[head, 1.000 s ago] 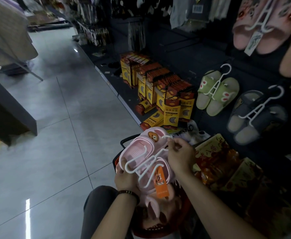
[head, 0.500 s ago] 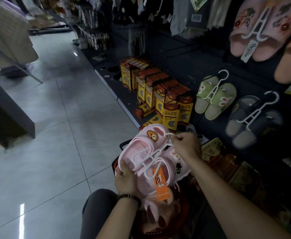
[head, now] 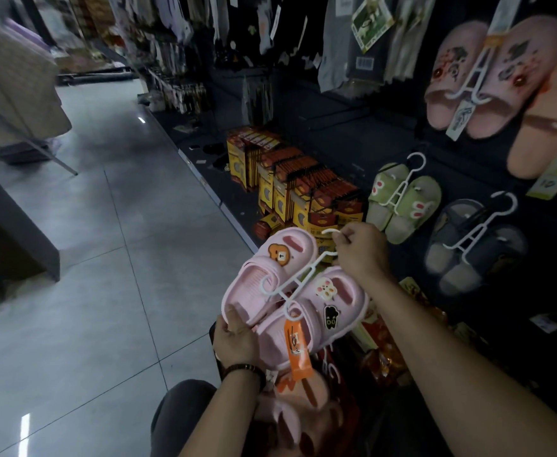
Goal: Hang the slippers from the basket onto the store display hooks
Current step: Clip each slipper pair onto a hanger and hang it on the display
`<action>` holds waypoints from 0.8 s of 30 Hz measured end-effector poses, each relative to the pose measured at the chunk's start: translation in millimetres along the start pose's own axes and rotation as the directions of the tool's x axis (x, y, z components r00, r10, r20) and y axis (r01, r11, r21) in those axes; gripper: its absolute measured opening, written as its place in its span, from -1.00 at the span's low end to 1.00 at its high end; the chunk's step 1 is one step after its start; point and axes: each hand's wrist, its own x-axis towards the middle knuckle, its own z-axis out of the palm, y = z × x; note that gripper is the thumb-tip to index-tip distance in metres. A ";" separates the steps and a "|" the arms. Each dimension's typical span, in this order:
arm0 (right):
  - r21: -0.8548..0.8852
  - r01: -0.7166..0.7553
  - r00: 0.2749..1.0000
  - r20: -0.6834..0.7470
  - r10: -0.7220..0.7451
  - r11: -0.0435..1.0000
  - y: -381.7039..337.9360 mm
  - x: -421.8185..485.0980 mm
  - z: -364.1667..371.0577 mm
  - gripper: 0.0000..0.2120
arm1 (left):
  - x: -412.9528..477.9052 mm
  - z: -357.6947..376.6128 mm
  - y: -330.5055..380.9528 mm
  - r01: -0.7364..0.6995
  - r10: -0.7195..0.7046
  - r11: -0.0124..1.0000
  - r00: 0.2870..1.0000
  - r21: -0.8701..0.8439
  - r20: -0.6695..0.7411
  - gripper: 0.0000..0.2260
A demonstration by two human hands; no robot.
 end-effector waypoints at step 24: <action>0.168 0.261 0.960 0.057 -0.273 0.951 -102.1 33.2 -58.9 -0.82 | -30.8 39.0 87.6 0.283 0.012 0.848 0.836 -0.449 0.549 -0.79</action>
